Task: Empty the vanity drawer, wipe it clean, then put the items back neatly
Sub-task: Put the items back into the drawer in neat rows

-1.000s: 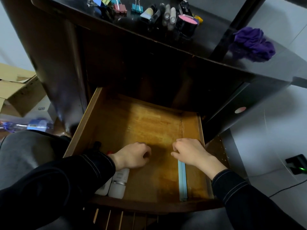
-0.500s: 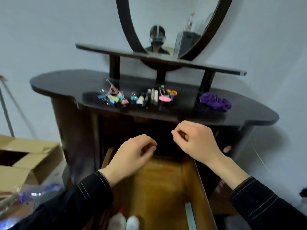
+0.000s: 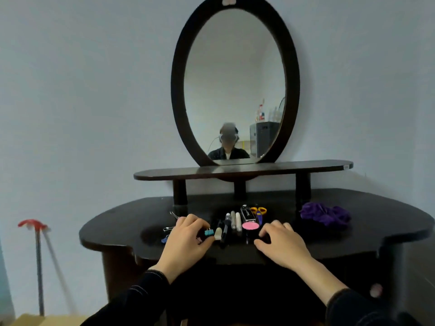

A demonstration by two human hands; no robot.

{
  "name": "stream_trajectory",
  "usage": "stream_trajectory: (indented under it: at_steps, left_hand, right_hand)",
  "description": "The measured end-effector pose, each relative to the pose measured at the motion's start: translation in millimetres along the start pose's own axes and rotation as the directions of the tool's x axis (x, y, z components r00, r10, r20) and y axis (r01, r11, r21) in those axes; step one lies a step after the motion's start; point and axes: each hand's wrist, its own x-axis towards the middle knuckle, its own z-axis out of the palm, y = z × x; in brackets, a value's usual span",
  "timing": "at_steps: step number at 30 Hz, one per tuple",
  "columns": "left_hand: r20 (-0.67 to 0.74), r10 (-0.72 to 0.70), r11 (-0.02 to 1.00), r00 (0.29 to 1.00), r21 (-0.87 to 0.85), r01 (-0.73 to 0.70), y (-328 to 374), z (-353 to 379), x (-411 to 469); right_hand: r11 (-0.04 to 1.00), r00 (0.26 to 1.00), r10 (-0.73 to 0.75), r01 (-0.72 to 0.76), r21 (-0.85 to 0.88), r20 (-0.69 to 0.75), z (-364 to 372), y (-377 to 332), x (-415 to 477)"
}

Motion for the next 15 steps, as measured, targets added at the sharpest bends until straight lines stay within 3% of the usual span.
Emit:
stream_trajectory:
  at_steps: [5,10,15]
  left_hand:
    - [0.163,0.080,0.993,0.983,0.070,-0.092,-0.3,20.0,31.6]
    - [0.226,0.032,0.999,0.974,0.026,-0.039,-3.2,40.3,39.1]
    - [0.221,0.003,1.000,0.975,0.004,-0.003,-6.1,41.6,37.9]
  right_hand:
    - [0.991,1.000,0.030,-0.029,0.131,-0.007,-2.8,3.4,8.5]
    - [0.903,0.992,0.123,-0.102,0.418,-0.023,-2.2,10.7,12.4]
    - [0.848,0.989,0.137,-0.085,0.523,-0.063,-2.1,9.6,10.7]
